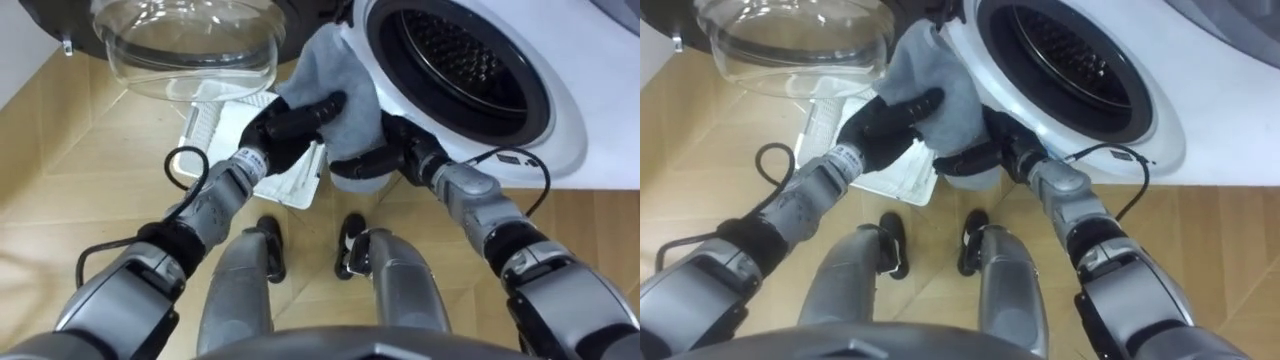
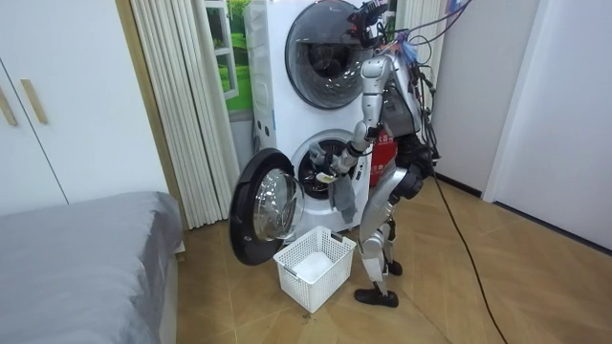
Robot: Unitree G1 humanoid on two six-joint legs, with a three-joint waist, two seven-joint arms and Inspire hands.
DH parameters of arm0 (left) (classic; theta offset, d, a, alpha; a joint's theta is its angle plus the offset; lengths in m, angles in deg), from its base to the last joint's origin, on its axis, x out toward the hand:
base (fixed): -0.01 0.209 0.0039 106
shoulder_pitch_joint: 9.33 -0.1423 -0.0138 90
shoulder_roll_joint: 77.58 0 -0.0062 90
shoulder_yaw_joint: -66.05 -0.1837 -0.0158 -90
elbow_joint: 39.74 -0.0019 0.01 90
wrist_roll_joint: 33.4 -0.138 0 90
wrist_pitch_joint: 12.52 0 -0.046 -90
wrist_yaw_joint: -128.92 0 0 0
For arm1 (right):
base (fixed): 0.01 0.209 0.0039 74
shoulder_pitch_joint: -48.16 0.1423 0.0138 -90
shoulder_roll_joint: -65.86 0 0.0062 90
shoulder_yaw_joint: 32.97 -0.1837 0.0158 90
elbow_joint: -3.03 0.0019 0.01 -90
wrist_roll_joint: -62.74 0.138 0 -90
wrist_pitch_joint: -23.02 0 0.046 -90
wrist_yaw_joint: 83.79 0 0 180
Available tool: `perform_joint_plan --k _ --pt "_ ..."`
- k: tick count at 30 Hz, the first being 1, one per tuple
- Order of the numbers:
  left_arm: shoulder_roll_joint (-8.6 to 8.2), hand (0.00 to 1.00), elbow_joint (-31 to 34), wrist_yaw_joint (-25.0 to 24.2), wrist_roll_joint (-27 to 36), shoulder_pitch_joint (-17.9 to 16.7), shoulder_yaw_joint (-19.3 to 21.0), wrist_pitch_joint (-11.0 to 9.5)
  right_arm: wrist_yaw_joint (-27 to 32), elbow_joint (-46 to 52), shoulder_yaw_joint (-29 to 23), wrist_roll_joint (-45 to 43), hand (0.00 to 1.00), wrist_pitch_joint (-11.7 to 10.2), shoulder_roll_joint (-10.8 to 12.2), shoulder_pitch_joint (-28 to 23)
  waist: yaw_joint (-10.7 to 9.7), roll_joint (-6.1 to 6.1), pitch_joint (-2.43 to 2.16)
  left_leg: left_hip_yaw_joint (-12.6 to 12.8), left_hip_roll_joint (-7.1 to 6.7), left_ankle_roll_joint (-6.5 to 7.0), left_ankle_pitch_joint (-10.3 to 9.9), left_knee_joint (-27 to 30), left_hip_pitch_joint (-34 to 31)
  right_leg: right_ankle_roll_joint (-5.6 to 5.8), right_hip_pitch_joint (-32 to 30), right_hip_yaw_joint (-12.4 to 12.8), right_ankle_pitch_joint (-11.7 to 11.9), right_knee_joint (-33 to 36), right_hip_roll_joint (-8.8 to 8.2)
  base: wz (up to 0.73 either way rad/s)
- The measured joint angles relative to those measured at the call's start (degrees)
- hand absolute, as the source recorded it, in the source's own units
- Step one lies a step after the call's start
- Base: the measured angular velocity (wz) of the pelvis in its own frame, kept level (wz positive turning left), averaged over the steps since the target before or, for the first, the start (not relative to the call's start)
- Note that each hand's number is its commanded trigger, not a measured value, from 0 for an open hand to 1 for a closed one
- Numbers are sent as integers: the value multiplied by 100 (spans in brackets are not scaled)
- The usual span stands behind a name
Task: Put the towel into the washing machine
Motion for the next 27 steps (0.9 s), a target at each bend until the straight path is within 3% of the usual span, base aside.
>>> perform_joint_plan --k 4,17,18,19,27 --pt "-17 100 252 -33 67 1 13 159 83 -58 -76 -21 100 98 -27 -4 -6 74 -54 -18 -10 -7 25 -12 3 -12 5 -4 19 -3 0 0" --pt "-224 100 490 36 101 66 195 231 359 -21 -232 19 100 89 1 12 3 91 -63 -35 65 -75 78 1 -3 -94 -2 1 68 -82 89 -1" --pt "-235 83 489 46 101 66 194 232 358 -22 -230 18 100 89 -6 10 0 90 -63 -35 64 -75 78 4 -4 -94 -2 1 68 -83 89 0" --pt "-236 0 489 47 101 66 195 233 358 -23 -230 16 100 89 -10 6 -2 91 -63 -35 63 -75 78 4 -4 -94 -2 2 68 -84 89 0" --pt "-294 0 489 48 300 61 313 252 353 -34 -372 64 100 130 46 -69 28 99 -58 -31 61 -75 78 -19 -2 -94 0 6 68 -107 92 0"
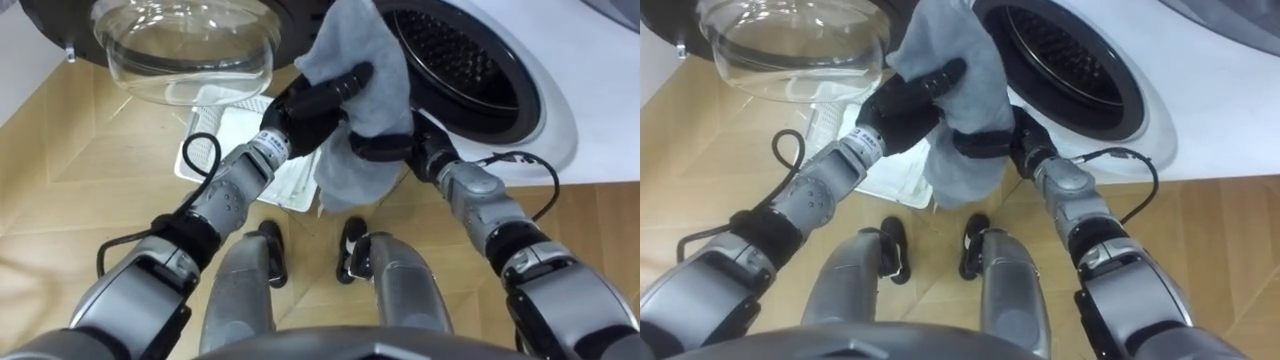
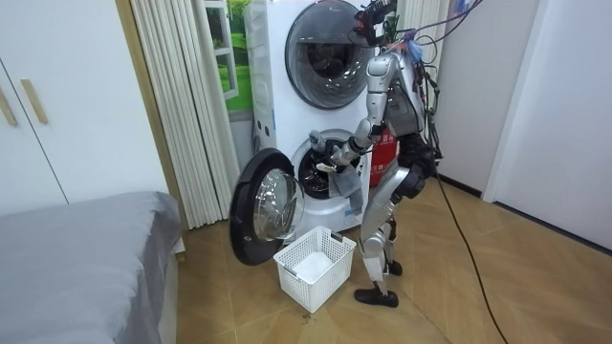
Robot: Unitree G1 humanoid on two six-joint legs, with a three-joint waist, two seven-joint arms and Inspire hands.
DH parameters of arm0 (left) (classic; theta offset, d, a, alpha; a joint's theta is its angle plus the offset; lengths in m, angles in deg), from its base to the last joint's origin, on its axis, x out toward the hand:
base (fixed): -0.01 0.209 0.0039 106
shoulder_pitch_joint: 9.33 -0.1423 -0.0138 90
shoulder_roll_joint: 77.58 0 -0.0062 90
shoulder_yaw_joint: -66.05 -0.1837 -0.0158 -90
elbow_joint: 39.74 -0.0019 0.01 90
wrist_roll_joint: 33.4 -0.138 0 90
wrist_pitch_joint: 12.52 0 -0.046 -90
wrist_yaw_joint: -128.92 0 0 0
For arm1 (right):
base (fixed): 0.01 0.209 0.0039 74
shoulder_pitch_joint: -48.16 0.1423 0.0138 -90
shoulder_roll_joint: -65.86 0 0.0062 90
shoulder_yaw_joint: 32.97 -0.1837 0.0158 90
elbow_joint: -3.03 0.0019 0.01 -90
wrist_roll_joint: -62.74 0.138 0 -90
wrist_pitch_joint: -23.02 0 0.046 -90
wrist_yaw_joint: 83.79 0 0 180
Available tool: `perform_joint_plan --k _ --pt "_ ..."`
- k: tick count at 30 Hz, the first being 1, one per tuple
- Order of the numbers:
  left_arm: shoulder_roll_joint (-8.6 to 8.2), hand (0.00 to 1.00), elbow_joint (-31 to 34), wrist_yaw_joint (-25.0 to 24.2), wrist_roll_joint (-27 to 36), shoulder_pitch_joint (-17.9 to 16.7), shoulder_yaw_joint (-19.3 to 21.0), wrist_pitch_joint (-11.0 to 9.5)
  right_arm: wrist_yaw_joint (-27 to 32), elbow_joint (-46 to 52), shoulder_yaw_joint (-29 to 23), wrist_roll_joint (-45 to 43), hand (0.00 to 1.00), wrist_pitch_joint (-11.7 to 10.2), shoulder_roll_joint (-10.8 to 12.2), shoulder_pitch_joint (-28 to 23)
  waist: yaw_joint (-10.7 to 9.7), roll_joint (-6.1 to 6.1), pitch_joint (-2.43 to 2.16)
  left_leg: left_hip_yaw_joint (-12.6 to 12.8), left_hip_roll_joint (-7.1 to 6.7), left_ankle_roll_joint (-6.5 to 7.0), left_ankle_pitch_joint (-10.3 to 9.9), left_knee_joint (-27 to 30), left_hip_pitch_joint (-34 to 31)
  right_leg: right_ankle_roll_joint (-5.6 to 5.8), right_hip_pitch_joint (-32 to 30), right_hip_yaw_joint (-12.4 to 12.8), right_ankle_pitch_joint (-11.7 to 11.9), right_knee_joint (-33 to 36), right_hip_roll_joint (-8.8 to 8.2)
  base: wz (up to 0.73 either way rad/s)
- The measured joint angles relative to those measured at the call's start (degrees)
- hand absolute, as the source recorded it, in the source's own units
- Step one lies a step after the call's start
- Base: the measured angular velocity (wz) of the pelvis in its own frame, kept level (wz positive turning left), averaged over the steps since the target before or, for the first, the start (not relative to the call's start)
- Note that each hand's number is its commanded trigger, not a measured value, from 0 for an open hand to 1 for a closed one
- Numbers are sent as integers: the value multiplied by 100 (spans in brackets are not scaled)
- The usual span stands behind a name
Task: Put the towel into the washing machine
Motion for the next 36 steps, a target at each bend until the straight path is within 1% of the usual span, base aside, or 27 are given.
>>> perform_joint_plan --k 2,4,5,7,8,9,10,11,12,13,14,16,17,19,20,22,24,25,26,27,29,30,33,36 --pt "-52 0 -1 -14 114 -30 76 16 11 -9 -152 13 100 57 41 -44 22 15 0 11 -3 0 0 -20 6 0 10 -3 0 -16 2 0" --pt "-106 0 -2 -26 272 -80 102 41 43 -108 -186 150 100 187 42 -108 139 52 4 13 -6 -1 1 -41 12 1 15 -12 -1 -2 -2 0" --pt "-110 0 0 -26 315 -107 100 48 48 -161 -182 216 100 213 42 -126 170 67 3 11 -6 -3 2 -48 11 1 14 -12 -1 -2 1 0" --pt "-107 0 -7 -20 307 -262 107 77 78 -263 -190 324 100 302 36 -257 290 139 5 22 -8 -15 10 -110 18 0 21 -11 1 -97 14 0" --pt "-84 0 -27 -17 297 -300 117 80 88 -287 -183 342 100 335 38 -290 332 147 7 29 -14 -19 12 -130 29 0 21 -5 1 -97 11 0" --pt "-83 0 -85 11 284 -383 181 82 93 -366 -185 394 100 429 38 -348 441 159 9 43 -29 -28 22 -183 58 1 19 -2 0 -95 0 0" --pt "-91 0 -114 54 272 -492 334 80 126 -447 -188 406 100 532 31 -383 495 169 11 41 -92 -38 57 -261 71 2 6 4 -1 -89 -9 4" --pt "-75 0 -113 96 276 -549 395 75 140 -476 -187 417 100 566 15 -402 517 173 12 41 -108 -38 76 -302 69 3 -12 6 -1 -97 -8 7" --pt "-5 0 -114 230 286 -637 454 78 175 -507 -180 444 100 621 -52 -464 582 200 19 43 -119 -40 91 -344 53 3 -36 0 -2 -111 -12 5" --pt "65 0 -120 400 236 -756 572 81 254 -524 -187 448 100 705 -105 -516 626 220 17 40 -126 -41 92 -358 28 3 -64 0 -16 -105 -12 5" --pt "74 0 -168 491 200 -807 653 79 304 -548 -191 449 100 724 -117 -536 628 223 17 41 -135 -45 94 -372 22 4 -74 -7 -29 -93 -16 6" --pt "94 0 -456 914 -206 -934 985 79 431 -670 -229 664 100 770 -153 -564 673 235 14 11 -178 -58 111 -398 17 11 -101 -17 -44 -93 -53 7" --pt "95 0 -502 1031 -304 -967 1011 73 453 -674 -242 756 100 794 -174 -566 694 236 14 9 -191 -57 116 -403 17 15 -111 -21 -48 -89 -82 5" --pt "92 0 -699 1412 -836 -1052 1038 99 520 -706 -270 1090 100 882 -278 -584 751 265 11 12 -212 -51 119 -395 14 40 -96 -54 -77 -69 -84 9" --pt "88 0 -773 1505 -990 -1059 1040 104 548 -726 -298 1126 100 905 -285 -576 760 270 11 13 -215 -48 120 -392 13 46 -91 -58 -80 -63 -87 9" --pt "85 0 -984 1843 -1562 -1115 1065 138 641 -764 -365 1227 100 958 -302 -569 764 282 14 -2 -226 -40 125 -379 1 51 -85 -112 -83 -47 -103 7" --pt "78 0 -1053 2044 -1885 -1160 1106 201 659 -819 -440 1281 100 972 -309 -531 764 292 18 -53 -246 -33 129 -377 -7 51 -84 -127 -83 -33 -111 9" --pt "69 0 -1054 2181 -2027 -1182 1115 246 682 -870 -516 1306 100 992 -318 -528 751 318 18 -94 -260 -32 129 -379 -32 53 -97 -145 -99 1 -125 13" --pt "59 0 -1046 2255 -2088 -1188 1115 262 702 -870 -578 1318 100 1022 -328 -509 751 331 17 -105 -272 -31 129 -379 -47 46 -108 -157 -116 21 -140 18" --pt "22 0 -1039 2397 -2236 -1189 1115 283 754 -890 -677 1416 100 1086 -362 -495 749 363 18 -149 -308 -13 145 -380 -68 35 -124 -192 -147 67 -202 21" --pt "-28 0 -1011 2623 -2463 -1216 1115 350 854 -974 -750 1717 100 1096 -389 -501 749 403 11 -162 -315 -3 150 -338 -81 47 -150 -183 -208 141 -258 16" --pt "-35 0 -964 2748 -2594 -1256 1116 366 898 -1029 -788 1928 100 1096 -386 -490 749 406 10 -161 -374 -2 151 -325 -86 45 -179 -180 -227 206 -291 6" --pt "-70 0 -956 3012 -2742 -1261 1120 379 978 -1179 -877 2437 100 1103 -388 -491 742 421 13 -159 -400 -1 152 -283 -113 49 -216 -179 -283 305 -318 6" --pt "-70 0 -937 3153 -2745 -1245 1118 405 1067 -1342 -879 2911 100 1131 -401 -450 736 420 13 -172 -400 -6 149 -227 -126 40 -217 -186 -329 370 -328 7"
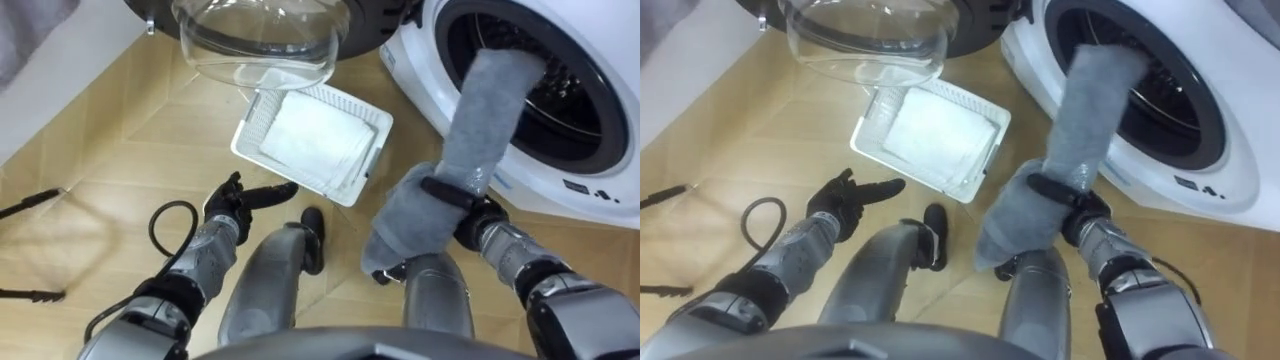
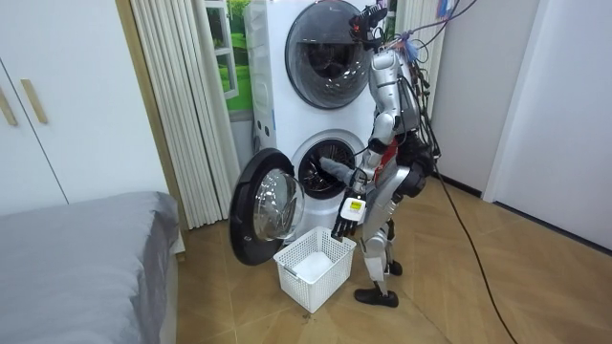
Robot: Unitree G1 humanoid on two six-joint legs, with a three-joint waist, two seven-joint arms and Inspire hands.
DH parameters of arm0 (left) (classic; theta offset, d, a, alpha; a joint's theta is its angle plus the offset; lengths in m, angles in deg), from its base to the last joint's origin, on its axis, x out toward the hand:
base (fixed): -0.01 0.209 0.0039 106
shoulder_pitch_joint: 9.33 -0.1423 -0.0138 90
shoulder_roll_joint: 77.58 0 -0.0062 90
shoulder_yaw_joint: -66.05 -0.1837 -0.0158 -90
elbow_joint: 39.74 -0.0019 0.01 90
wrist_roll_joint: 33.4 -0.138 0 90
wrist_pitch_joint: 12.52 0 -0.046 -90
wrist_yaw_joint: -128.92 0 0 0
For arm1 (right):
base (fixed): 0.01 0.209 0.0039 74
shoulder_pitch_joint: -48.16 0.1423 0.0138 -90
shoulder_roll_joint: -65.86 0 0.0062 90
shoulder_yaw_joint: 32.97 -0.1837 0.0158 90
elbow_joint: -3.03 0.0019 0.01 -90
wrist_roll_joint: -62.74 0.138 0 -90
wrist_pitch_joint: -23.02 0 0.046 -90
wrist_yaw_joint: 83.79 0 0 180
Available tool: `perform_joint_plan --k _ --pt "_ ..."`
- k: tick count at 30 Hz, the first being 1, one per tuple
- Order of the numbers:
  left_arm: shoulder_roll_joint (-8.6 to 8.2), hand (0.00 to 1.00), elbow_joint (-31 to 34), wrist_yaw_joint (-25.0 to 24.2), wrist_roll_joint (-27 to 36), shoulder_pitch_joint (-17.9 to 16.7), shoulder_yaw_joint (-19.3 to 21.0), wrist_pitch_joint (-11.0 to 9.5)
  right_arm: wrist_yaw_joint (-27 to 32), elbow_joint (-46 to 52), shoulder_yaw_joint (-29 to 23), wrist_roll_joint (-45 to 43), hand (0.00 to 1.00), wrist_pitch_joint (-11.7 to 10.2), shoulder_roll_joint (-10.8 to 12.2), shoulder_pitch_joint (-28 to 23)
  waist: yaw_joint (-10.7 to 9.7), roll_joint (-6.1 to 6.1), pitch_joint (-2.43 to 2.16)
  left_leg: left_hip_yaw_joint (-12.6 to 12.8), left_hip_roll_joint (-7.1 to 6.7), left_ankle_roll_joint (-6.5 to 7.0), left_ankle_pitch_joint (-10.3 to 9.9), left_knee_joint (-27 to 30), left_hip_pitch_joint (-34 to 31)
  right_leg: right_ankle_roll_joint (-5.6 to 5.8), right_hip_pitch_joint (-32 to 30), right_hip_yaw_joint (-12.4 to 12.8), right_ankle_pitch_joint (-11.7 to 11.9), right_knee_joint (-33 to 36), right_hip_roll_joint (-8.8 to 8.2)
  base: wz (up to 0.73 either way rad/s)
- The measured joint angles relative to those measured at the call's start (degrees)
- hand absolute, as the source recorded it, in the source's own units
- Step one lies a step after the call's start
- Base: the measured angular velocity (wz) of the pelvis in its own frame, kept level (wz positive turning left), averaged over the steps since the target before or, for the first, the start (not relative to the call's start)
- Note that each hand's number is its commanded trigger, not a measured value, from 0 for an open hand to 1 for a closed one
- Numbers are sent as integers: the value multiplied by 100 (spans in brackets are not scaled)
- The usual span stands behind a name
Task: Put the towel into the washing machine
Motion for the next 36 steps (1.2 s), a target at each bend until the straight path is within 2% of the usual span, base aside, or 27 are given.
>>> perform_joint_plan --k 3,6,9,11,15,16,20,21,24,25,27,31,34,35,36 --pt "-8 0 14 78 -136 -1 -3 47 45 -132 -90 410 100 93 -69 76 7 -5 -1 10 -30 -3 -2 76 -7 -8 -42 4 -56 138 -65 5" --pt "9 0 179 106 -226 -16 -2 48 62 -181 -275 1011 100 206 -238 176 11 -6 -1 16 -58 -1 -2 168 -98 -28 -150 10 -92 263 -148 1" --pt "17 0 243 96 -268 5 -4 50 60 -194 -564 1620 100 215 -409 271 -35 -45 4 19 -94 7 -3 262 -190 -26 -252 19 -118 398 -212 5" --pt "98 0 352 103 -270 -25 4 65 69 -206 -748 1971 100 307 -528 360 -57 -170 5 63 -144 14 -1 282 -214 -31 -353 77 -162 540 -267 0" --pt "354 0 540 179 -348 -37 16 81 282 -189 -910 2308 100 559 -865 757 -151 -328 -4 76 -107 36 -19 473 -381 -44 -511 115 -163 679 -263 0" --pt "402 0 640 250 -373 -91 59 84 360 -166 -974 2314 100 654 -907 879 -184 -405 -2 115 -117 41 -21 479 -393 -45 -554 153 -165 737 -266 -5" --pt "462 0 876 390 -469 -226 143 79 654 -162 -1145 2473 100 826 -975 1278 -283 -501 -5 132 -120 73 -27 525 -480 -40 -624 143 -163 791 -298 3" --pt "477 0 880 421 -547 -251 133 82 741 -169 -1146 2687 100 916 -1039 1380 -312 -542 -5 153 -130 90 -37 550 -479 -30 -623 137 -168 829 -332 3" --pt "508 0 942 526 -664 -252 132 84 971 -172 -1276 2949 100 984 -1159 1559 -345 -600 -1 186 -149 125 -35 561 -494 -10 -628 115 -173 845 -382 6" --pt "532 0 1035 550 -713 -284 151 84 1059 -165 -1372 2997 100 1050 -1162 1593 -342 -682 -4 228 -175 142 -29 554 -498 15 -693 165 -185 892 -406 0" --pt "527 0 1136 628 -858 -330 156 83 1196 -142 -1393 3121 100 1100 -1169 1672 -405 -733 -2 246 -192 170 -33 597 -541 37 -756 175 -203 965 -477 2" --pt "486 0 1349 756 -1053 -456 108 81 1482 -144 -1681 3348 100 1191 -1171 1957 -609 -746 0 302 -220 252 -74 714 -706 92 -902 184 -233 1072 -561 6" --pt "479 0 1366 876 -1136 -506 103 78 1725 -151 -1919 3594 100 1212 -1171 2084 -670 -749 1 355 -213 302 -103 734 -735 136 -907 183 -258 1094 -581 7" --pt "486 0 1382 891 -1155 -506 106 77 1761 -151 -1980 3641 81 1212 -1171 2098 -670 -749 1 363 -213 314 -111 736 -736 145 -907 185 -264 1098 -584 5" --pt "508 0 1441 910 -1161 -514 108 69 1822 -151 -2058 3742 54 1211 -1175 2119 -674 -750 2 385 -214 333 -125 741 -740 166 -907 188 -277 1115 -596 8"
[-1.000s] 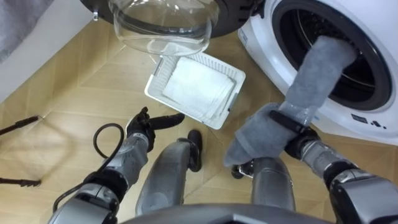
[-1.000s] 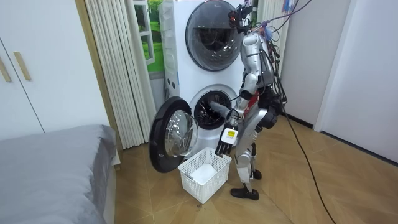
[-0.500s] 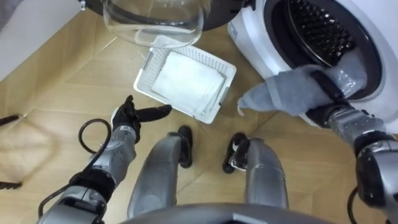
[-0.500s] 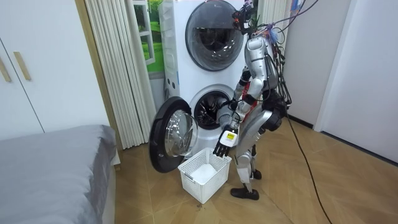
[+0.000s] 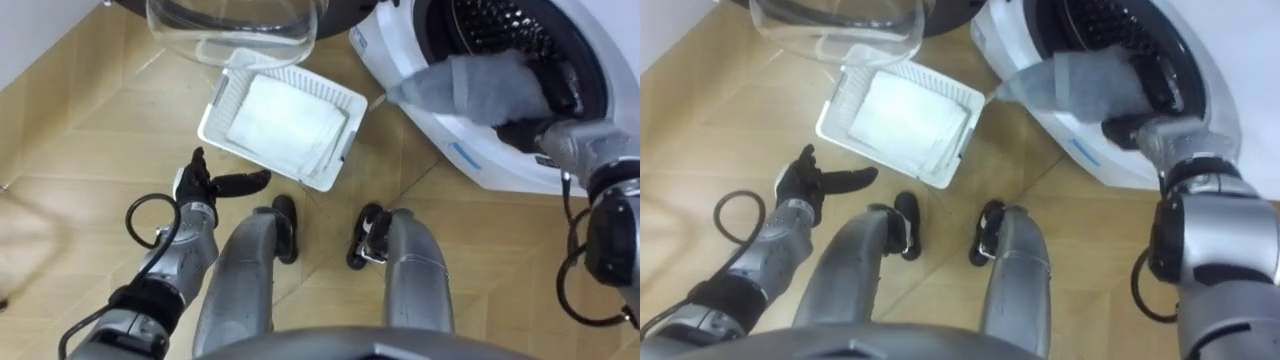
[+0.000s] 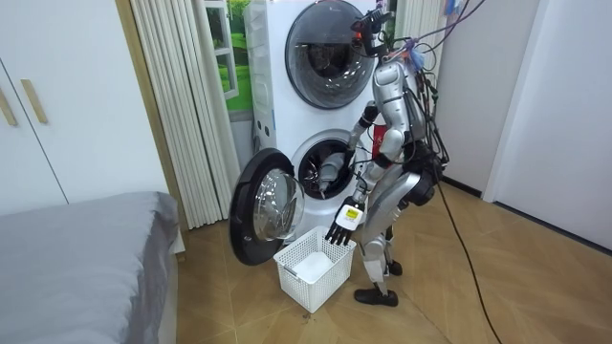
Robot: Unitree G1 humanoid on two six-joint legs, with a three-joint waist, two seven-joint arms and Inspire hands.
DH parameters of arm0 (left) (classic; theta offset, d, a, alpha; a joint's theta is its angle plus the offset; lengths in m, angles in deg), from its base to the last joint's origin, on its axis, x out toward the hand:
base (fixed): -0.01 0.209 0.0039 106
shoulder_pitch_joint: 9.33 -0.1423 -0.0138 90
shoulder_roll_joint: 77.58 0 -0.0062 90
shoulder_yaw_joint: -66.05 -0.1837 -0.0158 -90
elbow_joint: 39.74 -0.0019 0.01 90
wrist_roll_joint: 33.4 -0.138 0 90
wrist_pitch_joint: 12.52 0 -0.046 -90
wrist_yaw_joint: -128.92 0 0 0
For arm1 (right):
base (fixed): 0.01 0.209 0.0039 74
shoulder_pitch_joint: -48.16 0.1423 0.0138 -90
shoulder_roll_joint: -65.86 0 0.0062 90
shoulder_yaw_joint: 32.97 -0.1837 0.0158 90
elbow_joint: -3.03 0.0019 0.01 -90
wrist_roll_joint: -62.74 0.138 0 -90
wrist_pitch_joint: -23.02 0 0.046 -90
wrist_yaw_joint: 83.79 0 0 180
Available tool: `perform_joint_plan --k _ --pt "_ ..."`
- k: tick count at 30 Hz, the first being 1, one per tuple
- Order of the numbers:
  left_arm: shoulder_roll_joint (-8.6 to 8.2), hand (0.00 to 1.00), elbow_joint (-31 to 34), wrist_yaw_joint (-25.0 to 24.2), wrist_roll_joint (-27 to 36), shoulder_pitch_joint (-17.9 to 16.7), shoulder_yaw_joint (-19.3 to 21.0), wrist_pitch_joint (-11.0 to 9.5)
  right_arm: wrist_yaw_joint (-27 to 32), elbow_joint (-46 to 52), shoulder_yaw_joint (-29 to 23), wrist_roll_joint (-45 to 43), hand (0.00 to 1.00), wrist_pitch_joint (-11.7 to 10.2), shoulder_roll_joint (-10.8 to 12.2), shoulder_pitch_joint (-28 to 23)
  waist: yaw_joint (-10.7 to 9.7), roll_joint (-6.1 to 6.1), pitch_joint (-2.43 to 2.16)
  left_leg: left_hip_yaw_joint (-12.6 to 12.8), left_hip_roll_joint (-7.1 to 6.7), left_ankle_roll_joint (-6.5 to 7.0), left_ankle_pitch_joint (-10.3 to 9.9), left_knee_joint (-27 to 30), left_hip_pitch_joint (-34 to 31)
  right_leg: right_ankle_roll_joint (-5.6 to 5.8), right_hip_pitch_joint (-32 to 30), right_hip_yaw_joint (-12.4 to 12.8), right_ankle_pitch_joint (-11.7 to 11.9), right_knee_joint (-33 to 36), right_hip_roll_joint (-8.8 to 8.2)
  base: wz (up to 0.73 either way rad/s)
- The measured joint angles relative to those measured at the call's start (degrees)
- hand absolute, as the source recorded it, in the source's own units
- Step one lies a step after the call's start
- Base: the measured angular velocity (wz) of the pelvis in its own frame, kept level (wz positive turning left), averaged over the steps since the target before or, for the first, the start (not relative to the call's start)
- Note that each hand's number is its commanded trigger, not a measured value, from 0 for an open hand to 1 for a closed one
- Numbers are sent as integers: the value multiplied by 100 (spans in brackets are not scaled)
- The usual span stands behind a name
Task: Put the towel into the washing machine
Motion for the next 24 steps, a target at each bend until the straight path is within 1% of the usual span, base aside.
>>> perform_joint_plan --k 1,2,3,4,5,7,10,11,14,17,24 --pt "11 0 77 57 -4 -23 0 -4 43 1 -40 104 0 0 -15 9 -16 -2 1 26 -11 15 -9 5 -2 22 -2 -4 -18 22 -27 10" --pt "9 0 101 89 -13 -37 -1 -6 69 0 -93 106 0 0 -24 12 -29 -4 1 33 -26 20 -12 3 -3 34 -4 -6 -33 36 -49 17" --pt "9 0 176 146 -88 -101 3 -7 157 1 -238 106 0 0 -28 41 -81 -10 2 36 -72 32 -14 6 -4 66 -15 11 -63 70 -92 12" --pt "8 0 273 224 -115 -158 15 -12 291 1 -371 111 0 0 -31 85 -95 -44 0 67 -89 53 -23 30 -4 92 -56 62 -82 120 -114 8" --pt "2 0 304 248 -115 -172 20 -14 369 2 -443 121 0 0 -34 117 -100 -49 1 110 -85 68 -34 55 -14 91 -70 66 -95 146 -130 0" --pt "-20 0 425 363 -127 -235 16 -11 652 1 -656 308 0 -2 -76 196 -141 -48 0 171 -78 117 -68 119 -46 128 -88 64 -135 197 -159 5" --pt "-23 0 480 427 -182 -238 8 -10 941 1 -703 415 0 -31 -135 247 -163 -47 1 186 -78 149 -109 166 -55 157 -88 74 -156 221 -172 2" --pt "-21 0 488 461 -199 -237 8 -10 1025 2 -748 436 0 -76 -141 254 -163 -47 1 188 -78 158 -117 171 -55 162 -90 81 -159 222 -174 0" --pt "-17 0 553 483 -344 -247 9 -10 1198 2 -901 454 0 -120 -157 266 -166 -46 0 199 -73 165 -128 177 -64 172 -98 76 -164 219 -177 0" --pt "-23 0 593 465 -380 -263 3 -18 1335 2 -941 480 0 -153 -157 295 -166 -43 0 279 -33 183 -141 181 -64 173 -111 79 -165 219 -174 0" --pt "-34 0 655 323 -622 -260 -2 -73 1556 4 -942 485 0 -403 -157 332 -122 -10 -1 319 -15 185 -142 182 -77 174 -120 80 -165 219 -172 0"
